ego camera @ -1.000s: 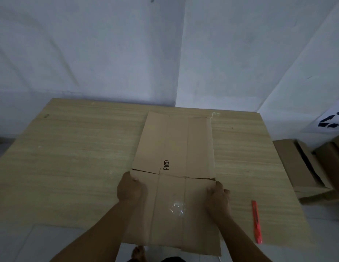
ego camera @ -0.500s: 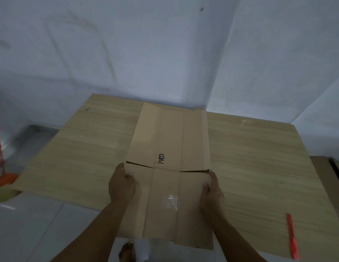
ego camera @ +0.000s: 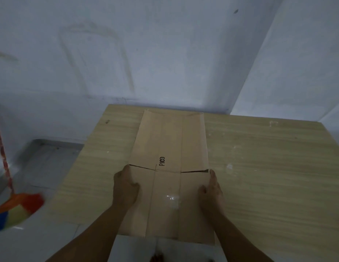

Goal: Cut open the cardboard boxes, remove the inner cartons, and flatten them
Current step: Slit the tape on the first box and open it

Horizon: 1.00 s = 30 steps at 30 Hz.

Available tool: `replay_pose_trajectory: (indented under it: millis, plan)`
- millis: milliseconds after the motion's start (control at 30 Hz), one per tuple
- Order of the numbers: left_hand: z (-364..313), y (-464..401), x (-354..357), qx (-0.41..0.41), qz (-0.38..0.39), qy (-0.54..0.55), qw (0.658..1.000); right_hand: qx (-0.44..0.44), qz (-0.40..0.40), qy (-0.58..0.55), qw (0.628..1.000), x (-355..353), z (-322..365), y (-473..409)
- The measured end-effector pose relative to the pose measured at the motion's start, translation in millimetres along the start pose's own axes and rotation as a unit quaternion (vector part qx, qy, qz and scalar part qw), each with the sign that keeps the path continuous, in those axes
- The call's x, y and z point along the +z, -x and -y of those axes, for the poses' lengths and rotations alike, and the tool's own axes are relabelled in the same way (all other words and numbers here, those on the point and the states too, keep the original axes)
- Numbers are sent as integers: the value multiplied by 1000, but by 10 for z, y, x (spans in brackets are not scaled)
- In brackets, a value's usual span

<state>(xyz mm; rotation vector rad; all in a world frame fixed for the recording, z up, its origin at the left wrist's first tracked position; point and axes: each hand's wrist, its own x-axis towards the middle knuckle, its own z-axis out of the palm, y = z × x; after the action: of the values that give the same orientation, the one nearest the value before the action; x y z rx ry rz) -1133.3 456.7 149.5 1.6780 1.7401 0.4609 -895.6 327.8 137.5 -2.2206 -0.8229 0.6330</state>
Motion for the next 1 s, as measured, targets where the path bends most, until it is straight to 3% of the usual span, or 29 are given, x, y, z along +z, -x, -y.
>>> replay_pose_trajectory:
  millis: [133, 300, 433, 900, 1000]
  plan:
    - [73, -318, 9, 56, 39, -36, 997, -21, -2, 89, 996, 116, 60, -187]
    - [53, -627, 138, 93, 70, -117, 986, -13, 92, 252, 963, 236, 128, -397]
    - [30, -779, 232, 93, 100, -182, 974, -14, 113, 315, 942, 326, 111, -549]
    - [-48, -1115, 357, 90, 125, -259, 954, -16, 148, 315, 937, 336, 153, -1038]
    - [-137, -1065, 306, 111, 100, -267, 952, -44, 118, 315, 941, 272, 163, -1004]
